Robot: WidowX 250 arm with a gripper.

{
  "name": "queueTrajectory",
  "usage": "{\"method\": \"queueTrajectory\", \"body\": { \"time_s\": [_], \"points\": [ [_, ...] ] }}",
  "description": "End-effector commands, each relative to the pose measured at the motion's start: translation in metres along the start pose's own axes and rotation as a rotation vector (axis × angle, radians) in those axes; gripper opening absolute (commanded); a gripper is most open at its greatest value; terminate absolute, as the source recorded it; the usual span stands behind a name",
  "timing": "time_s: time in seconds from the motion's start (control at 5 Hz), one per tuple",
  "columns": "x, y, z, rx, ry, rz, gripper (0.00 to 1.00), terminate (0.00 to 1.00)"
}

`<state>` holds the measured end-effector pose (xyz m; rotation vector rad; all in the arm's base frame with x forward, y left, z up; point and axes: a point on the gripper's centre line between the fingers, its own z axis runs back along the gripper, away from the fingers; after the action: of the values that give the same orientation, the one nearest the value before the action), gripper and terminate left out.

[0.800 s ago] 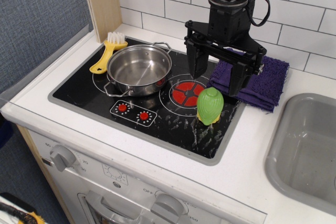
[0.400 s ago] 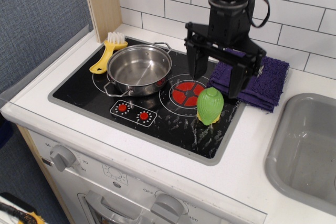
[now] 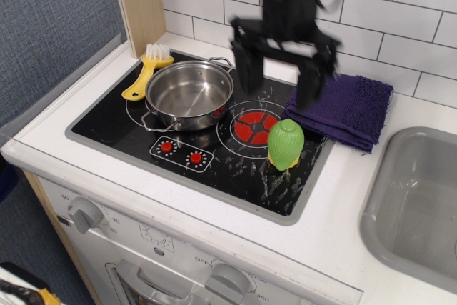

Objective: Moved the pot to the front of the countertop.

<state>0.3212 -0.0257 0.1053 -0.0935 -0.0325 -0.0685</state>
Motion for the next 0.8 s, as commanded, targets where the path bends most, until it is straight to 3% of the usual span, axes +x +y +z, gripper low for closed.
{"method": "queueTrajectory", "body": {
  "time_s": [0.0,0.4,0.6],
  "points": [
    [0.022,0.056,0.006,0.009,-0.066,0.164,1.0,0.0],
    [0.032,0.059,-0.05,0.124,-0.028,0.193,1.0,0.0],
    [0.032,0.068,-0.065,0.212,0.003,0.211,1.0,0.0]
  ]
}}
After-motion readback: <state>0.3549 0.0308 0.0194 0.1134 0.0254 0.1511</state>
